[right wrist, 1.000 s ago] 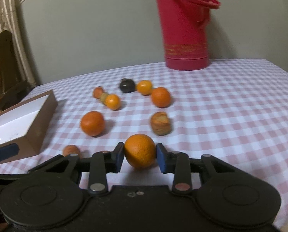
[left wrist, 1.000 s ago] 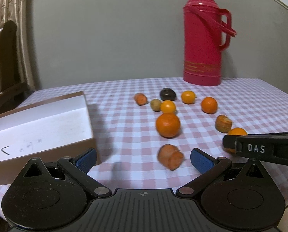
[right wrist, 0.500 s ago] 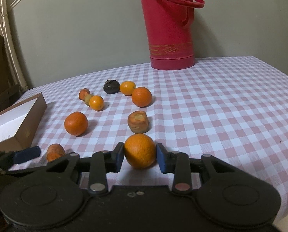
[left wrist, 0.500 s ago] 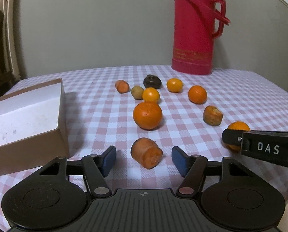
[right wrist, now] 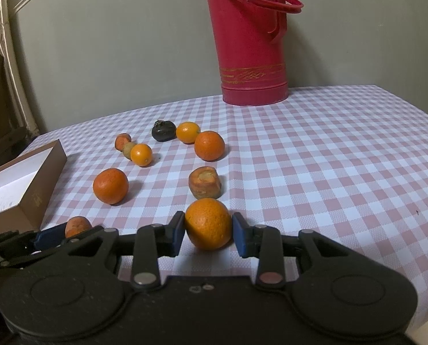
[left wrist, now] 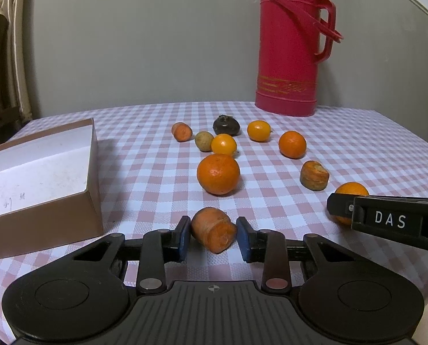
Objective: Organize fruits
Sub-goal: 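Close the left gripper on the small brown fruit while the right holds the orange, then carry both fruits over the white box and open both grippers to drop them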
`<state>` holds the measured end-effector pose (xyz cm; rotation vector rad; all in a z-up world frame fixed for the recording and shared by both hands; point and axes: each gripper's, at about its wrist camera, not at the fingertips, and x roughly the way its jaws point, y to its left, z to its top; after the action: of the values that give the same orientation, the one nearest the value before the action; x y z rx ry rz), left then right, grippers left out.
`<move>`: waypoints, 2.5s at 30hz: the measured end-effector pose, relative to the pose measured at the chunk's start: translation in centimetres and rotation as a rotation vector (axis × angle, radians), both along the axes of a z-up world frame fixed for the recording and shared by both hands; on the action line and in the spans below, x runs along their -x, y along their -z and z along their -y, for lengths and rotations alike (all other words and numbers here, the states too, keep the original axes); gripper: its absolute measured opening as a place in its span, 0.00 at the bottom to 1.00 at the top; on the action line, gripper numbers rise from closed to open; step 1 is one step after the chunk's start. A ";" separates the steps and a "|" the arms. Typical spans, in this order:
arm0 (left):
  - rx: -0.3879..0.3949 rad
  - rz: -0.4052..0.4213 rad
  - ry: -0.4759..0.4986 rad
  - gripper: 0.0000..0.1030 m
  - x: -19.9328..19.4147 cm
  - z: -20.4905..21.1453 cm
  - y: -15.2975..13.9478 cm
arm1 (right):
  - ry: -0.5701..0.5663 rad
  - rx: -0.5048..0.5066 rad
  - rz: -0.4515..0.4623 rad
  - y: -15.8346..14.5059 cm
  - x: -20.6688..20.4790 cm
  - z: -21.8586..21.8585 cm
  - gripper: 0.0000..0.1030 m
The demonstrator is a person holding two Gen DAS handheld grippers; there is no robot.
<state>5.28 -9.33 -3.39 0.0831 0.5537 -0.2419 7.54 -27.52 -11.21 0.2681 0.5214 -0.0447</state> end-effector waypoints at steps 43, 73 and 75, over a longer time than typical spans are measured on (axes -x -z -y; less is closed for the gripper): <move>0.002 0.126 -0.613 0.34 0.3 -27.2 -4.1 | -0.465 0.003 0.223 -5.9 -5.6 -19.5 0.27; -0.016 0.243 -0.514 1.00 1.7 -20.5 -4.9 | -0.266 -0.039 0.341 -5.9 -1.7 -10.7 0.94; -0.015 0.239 -0.492 1.00 1.4 -19.7 -4.9 | -0.253 -0.026 0.324 -5.6 -1.5 -10.2 0.94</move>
<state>3.85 10.35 1.49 -0.0113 0.3233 0.2498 9.00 -17.32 -5.58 0.2280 0.2303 0.2478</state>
